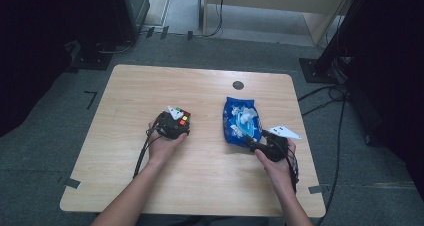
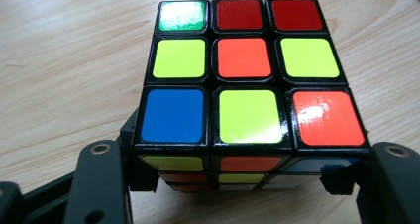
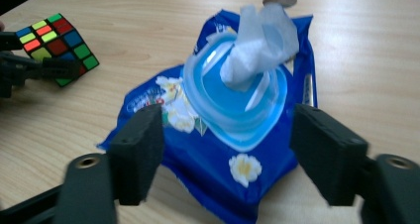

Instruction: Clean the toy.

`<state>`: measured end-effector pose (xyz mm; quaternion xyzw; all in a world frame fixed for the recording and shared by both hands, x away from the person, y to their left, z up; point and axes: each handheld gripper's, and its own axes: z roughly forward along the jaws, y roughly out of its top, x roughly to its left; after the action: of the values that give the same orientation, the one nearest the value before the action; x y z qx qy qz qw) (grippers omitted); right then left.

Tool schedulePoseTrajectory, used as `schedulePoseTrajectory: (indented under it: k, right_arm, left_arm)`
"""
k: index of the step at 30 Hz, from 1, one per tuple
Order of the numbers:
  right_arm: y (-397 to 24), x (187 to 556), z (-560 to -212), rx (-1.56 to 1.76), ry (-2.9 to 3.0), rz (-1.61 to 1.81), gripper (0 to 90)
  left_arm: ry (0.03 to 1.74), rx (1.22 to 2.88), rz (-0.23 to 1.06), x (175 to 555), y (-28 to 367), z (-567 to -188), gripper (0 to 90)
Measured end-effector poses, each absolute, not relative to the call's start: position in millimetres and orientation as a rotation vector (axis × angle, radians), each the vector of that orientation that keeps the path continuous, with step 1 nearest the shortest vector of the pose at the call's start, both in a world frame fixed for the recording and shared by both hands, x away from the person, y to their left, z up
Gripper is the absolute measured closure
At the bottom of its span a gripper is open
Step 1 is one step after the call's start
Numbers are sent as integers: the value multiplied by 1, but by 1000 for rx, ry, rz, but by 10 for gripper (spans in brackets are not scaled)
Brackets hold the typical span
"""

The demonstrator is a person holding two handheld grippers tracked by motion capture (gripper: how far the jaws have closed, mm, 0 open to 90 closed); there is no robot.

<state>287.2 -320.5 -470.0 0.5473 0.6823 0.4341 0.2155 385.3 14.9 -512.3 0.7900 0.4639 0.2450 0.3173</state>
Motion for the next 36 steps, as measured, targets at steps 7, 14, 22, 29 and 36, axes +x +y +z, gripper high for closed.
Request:
schedulePoseTrajectory:
  k: [7, 14, 22, 29, 36]
  right_arm:
    - [-320, 310, -457, 1501, 1865, 1237, 453]
    - [-312, 336, -462, 1540, 1885, 1183, 528]
    - [-304, 361, -476, 1688, 1883, 1130, 532]
    - [-301, 376, -490, 1782, 1869, 1074, 675]
    - [-303, 369, -497, 1746, 1851, 1098, 885]
  left_arm:
    - [1134, 2051, 628, 366, 24, -494, 340]
    - [1050, 2063, 608, 339, 29, -477, 340]
    - [979, 2065, 560, 309, 33, -476, 340]
    - [923, 2098, 534, 294, 35, -483, 340]
    - [912, 2102, 511, 286, 38, -486, 340]
